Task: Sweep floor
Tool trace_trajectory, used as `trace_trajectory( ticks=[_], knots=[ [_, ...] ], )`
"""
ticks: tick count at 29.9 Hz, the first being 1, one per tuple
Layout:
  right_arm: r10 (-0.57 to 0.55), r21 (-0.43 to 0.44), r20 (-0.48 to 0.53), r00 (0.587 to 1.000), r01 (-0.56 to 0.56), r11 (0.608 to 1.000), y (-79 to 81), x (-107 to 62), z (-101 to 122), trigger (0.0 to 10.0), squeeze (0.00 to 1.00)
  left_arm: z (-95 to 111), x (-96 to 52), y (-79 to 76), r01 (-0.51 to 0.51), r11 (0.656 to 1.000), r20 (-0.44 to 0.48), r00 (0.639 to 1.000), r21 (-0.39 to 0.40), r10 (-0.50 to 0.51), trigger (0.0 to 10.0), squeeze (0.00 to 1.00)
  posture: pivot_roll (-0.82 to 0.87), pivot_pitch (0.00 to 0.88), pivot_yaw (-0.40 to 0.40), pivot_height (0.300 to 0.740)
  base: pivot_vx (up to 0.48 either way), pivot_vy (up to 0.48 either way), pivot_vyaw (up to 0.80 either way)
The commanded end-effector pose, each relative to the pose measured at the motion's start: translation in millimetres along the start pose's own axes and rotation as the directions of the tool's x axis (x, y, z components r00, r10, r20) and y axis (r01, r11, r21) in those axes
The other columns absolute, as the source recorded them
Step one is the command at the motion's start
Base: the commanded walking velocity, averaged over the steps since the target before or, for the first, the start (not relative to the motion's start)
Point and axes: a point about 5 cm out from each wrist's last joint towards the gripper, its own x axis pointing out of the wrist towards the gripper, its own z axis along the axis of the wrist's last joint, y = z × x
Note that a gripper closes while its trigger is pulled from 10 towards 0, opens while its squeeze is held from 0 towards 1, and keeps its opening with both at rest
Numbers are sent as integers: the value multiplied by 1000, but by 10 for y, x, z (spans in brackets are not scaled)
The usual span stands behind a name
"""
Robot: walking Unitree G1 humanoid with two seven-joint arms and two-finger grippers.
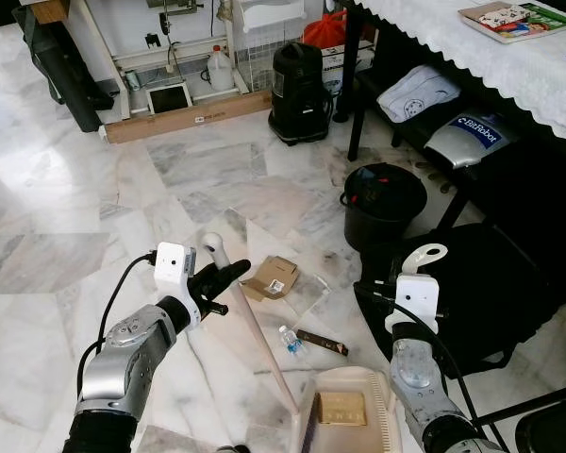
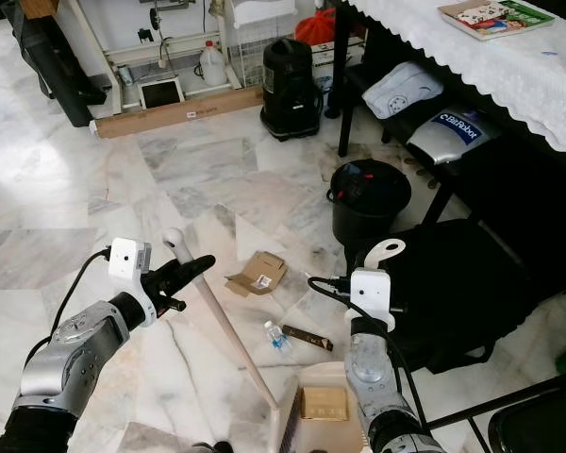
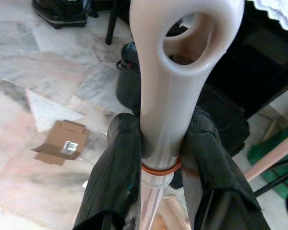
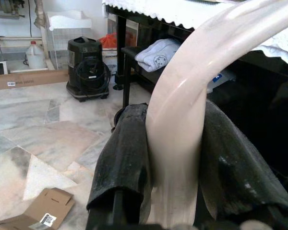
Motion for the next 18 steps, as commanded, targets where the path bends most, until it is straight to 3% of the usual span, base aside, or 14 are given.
trace_trajectory(
  ticks=[1, 14, 15, 18],
  knots=[
    [-6, 27, 47, 999, 5, 1000, 20, 67, 108, 10000, 0, 141, 8, -44, 40, 999, 52, 998, -20, -39, 10000, 0, 63, 149, 42, 740, 0, 0, 0],
    [-16, 31, 45, 999, 15, 999, -5, 97, 118, 10000, 0, 514, 2, -111, 60, 998, 210, 976, 20, -63, 10000, 0, 70, 117, 40, 740, 0, 0, 0],
    [-25, 32, 56, 998, 23, 999, -26, 121, 141, 10000, 0, 605, -23, -72, -1, 999, 283, 959, 35, -9, 10000, 0, 66, 110, 39, 740, 0, 0, 0],
    [-30, 34, 64, 997, 28, 999, -38, 135, 159, 10000, 0, 678, -51, -20, -72, 996, 344, 938, 49, 51, 10000, 0, 63, 100, 38, 740, 0, 0, 0]
  ],
)
